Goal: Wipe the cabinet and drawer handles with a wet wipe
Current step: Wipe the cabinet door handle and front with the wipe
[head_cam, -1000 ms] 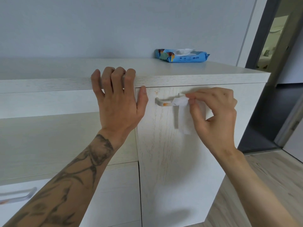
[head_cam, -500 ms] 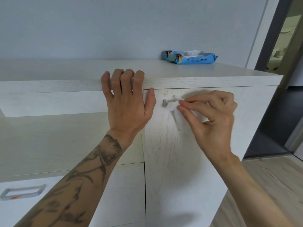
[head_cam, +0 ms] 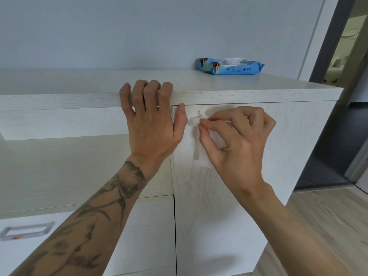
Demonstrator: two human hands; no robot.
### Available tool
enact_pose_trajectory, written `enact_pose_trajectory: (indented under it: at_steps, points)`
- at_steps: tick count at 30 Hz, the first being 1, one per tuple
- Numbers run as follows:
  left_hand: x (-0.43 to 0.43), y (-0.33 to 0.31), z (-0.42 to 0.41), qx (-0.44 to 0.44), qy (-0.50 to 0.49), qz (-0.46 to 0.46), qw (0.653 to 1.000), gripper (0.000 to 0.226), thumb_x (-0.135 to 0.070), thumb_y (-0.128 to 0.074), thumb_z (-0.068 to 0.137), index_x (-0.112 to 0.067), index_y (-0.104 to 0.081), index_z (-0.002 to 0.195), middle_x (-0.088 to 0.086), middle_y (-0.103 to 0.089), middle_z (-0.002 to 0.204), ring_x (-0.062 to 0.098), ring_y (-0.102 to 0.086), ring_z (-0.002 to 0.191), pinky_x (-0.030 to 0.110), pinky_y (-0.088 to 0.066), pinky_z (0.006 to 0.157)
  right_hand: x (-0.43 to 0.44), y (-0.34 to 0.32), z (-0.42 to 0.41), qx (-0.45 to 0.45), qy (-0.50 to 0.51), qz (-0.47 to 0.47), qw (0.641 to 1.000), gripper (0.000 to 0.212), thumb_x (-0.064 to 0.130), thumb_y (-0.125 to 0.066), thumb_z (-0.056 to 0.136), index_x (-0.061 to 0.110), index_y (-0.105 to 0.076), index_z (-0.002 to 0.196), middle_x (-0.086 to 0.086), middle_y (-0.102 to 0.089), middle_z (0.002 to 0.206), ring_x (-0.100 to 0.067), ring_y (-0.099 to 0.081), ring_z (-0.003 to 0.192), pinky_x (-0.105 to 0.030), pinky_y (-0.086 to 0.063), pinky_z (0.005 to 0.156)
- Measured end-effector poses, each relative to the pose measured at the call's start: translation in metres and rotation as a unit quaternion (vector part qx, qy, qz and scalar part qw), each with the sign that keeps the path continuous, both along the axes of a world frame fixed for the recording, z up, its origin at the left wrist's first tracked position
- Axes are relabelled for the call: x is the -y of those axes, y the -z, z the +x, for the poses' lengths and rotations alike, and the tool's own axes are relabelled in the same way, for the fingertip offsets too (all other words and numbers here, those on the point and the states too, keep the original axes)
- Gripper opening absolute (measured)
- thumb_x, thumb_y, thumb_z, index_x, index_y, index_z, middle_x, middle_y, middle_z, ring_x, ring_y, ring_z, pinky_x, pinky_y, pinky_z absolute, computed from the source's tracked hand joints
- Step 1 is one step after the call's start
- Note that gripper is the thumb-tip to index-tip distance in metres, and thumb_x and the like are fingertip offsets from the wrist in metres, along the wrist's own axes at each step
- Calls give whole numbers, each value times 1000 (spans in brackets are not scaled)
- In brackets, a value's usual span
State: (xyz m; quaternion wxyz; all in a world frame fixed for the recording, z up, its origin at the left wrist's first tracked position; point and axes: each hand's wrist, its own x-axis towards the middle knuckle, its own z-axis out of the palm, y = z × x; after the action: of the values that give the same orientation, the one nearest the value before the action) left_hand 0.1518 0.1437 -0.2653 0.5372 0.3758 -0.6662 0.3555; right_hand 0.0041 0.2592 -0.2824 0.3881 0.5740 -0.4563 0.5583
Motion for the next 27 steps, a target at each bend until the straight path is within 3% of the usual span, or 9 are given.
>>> enact_pose_trajectory:
  at_steps: [2,14,27]
  points:
    - [0,1,0,1,-1,-1,1000,37,-40,-44,104,-12,-43,129,18,-61,122,34,-42,126,57,-22,122,0,0,6,5,13,-6,1000,8,25,-81,96,20,-83,90,7,-77,100,-24,-60,104,-45,-35,93]
    - [2,0,0,1,-1,-6,1000,41,-44,-33,105,-12,-45,129,17,-61,122,34,-42,126,56,-23,122,8,-10,15,29,11,55,998,4,23,-81,92,21,-79,88,8,-75,95,-21,-56,105,-32,-25,93]
    - [3,0,0,-1,0,-12,1000,41,-44,-33,105,-13,-44,128,18,-61,121,35,-43,126,55,-21,122,3,-10,13,22,19,40,999,4,24,-82,93,22,-81,89,9,-76,96,-22,-57,103,-34,-27,93]
